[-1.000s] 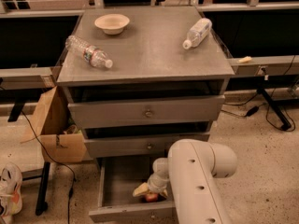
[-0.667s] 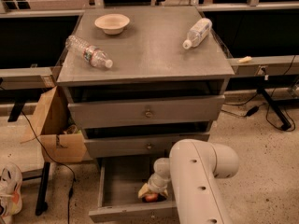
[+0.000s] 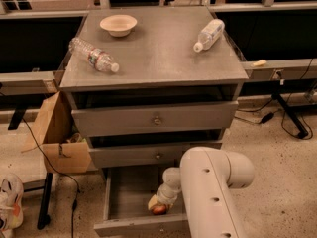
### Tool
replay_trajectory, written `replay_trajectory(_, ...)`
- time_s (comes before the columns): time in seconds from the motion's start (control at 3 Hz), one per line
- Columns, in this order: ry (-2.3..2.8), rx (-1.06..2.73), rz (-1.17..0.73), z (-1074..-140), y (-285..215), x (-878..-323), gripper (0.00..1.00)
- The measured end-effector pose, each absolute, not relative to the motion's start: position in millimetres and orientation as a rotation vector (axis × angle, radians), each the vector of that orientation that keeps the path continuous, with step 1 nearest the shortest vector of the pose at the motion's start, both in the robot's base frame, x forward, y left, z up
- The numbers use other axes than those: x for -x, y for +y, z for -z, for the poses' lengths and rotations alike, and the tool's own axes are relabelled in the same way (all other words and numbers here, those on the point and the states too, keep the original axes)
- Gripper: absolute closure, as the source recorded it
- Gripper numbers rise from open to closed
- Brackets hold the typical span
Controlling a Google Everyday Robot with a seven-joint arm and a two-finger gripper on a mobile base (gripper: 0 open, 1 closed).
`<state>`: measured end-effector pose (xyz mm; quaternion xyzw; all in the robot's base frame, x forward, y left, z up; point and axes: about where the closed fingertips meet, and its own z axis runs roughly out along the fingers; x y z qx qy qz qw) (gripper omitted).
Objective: Pick apple from bottom drawer and place on counter
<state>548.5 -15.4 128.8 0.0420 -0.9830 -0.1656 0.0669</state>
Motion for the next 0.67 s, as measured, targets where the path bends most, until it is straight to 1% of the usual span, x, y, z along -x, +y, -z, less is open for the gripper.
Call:
replay_trajectory(0.33, -2.998, -0.106, 0.541, -134.6, -29.1, -546.6, 1.00)
replay_trajectory(0.67, -3.033, -0.147, 0.558, -163.8, -52.0, -538.1, 1.00)
